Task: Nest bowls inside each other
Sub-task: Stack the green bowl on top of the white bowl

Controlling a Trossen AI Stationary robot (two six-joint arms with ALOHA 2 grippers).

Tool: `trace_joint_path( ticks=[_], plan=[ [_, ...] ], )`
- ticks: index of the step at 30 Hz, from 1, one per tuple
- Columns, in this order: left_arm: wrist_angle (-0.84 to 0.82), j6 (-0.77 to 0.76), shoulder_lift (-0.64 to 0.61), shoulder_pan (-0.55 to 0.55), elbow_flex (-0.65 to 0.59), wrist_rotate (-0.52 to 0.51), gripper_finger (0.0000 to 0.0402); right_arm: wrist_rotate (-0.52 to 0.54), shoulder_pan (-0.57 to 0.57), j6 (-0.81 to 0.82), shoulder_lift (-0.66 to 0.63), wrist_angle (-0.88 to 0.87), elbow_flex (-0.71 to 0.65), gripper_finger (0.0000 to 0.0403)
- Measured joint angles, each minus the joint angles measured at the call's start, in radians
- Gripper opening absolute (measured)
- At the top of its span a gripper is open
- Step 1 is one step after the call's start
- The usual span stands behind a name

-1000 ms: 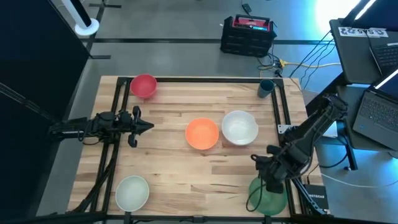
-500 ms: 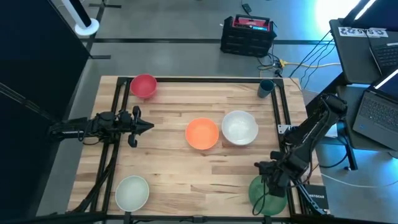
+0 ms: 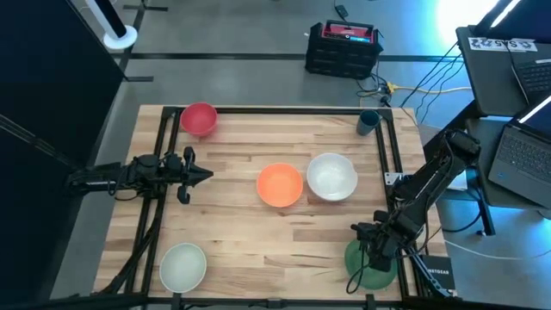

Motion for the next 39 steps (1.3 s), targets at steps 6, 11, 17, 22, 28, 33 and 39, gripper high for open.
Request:
trace_joint_path(
  ticks=[6,11,17,22,28,33,39],
  plan=[
    [0.000,0.000,0.000,0.000,0.000,0.000,0.0000,0.008,0.000,0.007,-0.009,-0.034,0.030,0.0145],
    [0.000,0.011,0.000,0.000,0.000,0.000,0.0000,0.076,0.000,0.004,-0.010,-0.183,0.099,0.0145],
    [-0.001,0.026,0.000,0.000,0.000,0.000,0.0000,0.103,0.000,0.003,-0.015,-0.286,0.109,0.0145],
    [-0.001,0.028,0.000,0.000,0.000,0.000,0.0000,0.084,0.000,0.018,-0.015,-0.208,0.037,0.0138],
    [-0.001,0.027,0.000,0.000,0.000,0.000,0.0000,0.049,0.000,0.048,-0.015,-0.075,-0.067,0.0126],
    [-0.001,0.026,0.000,0.000,0.000,0.000,0.0000,0.018,0.000,0.081,-0.015,0.023,-0.145,0.0096],
    [-0.001,0.026,0.000,0.000,0.000,-0.001,0.0000,0.010,-0.030,0.150,-0.030,0.055,-0.087,0.0004]
  ],
)
